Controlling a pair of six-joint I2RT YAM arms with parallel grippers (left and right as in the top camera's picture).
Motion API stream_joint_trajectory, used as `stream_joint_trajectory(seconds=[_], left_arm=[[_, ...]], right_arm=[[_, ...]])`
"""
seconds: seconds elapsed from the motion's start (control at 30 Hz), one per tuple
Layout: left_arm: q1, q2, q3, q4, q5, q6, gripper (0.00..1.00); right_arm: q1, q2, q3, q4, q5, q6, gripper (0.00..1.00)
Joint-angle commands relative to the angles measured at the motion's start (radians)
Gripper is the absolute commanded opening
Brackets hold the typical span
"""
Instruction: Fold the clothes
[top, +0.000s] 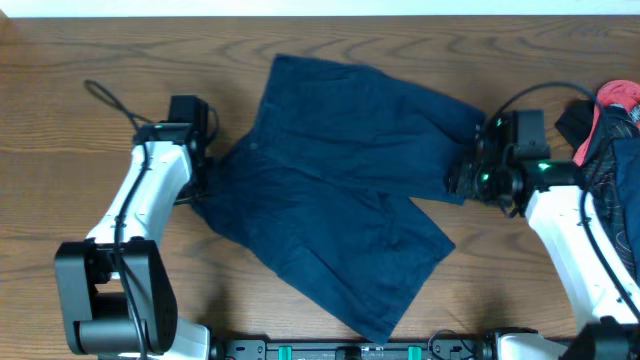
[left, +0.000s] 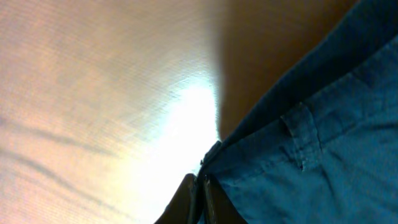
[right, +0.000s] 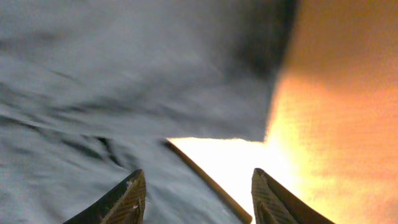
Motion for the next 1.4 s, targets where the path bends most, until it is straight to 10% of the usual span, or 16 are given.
stream_joint_trajectory(seconds=[0.0, 0.4, 0.57, 1.03, 1.13, 1.2, 1.3, 1.37], left_arm=[[0.030, 0.002, -0.001, -0.014, -0.038, -0.072, 0.06], [0.035, 0.002, -0.001, -0.016, -0.038, -0.072, 0.06], [0.035, 0.002, -0.001, -0.015, -0.038, -0.072, 0.06], [0.036, 0.002, -0.001, -0.027, -0.109, -0.057, 0.06], [0.036, 0.002, -0.001, -0.032, -0.105, -0.057, 0.06], [0.036, 0.002, -0.001, -0.046, -0.101, -0.058, 0.12], [0.036, 0.002, -0.001, -0.056, -0.067, -0.057, 0.58], [0.036, 0.002, -0.001, -0.061, -0.050, -0.057, 0.66]], right_arm=[[-0.005, 0.045, -0.082, 0.006, 0.015, 0.077, 0.53], [0.031, 0.129, -0.264, 0.121, -0.170, 0.012, 0.38], [0.035, 0.129, -0.278, 0.122, -0.171, 0.012, 0.02], [-0.191, 0.129, -0.220, 0.388, -0.122, 0.012, 0.01], [-0.213, 0.129, -0.217, 0.416, -0.198, -0.016, 0.11], [-0.217, 0.129, -0.216, 0.415, -0.199, -0.061, 0.41], [-0.217, 0.129, -0.216, 0.395, -0.198, -0.078, 0.53], [-0.217, 0.129, -0.216, 0.365, -0.198, -0.078, 0.57]])
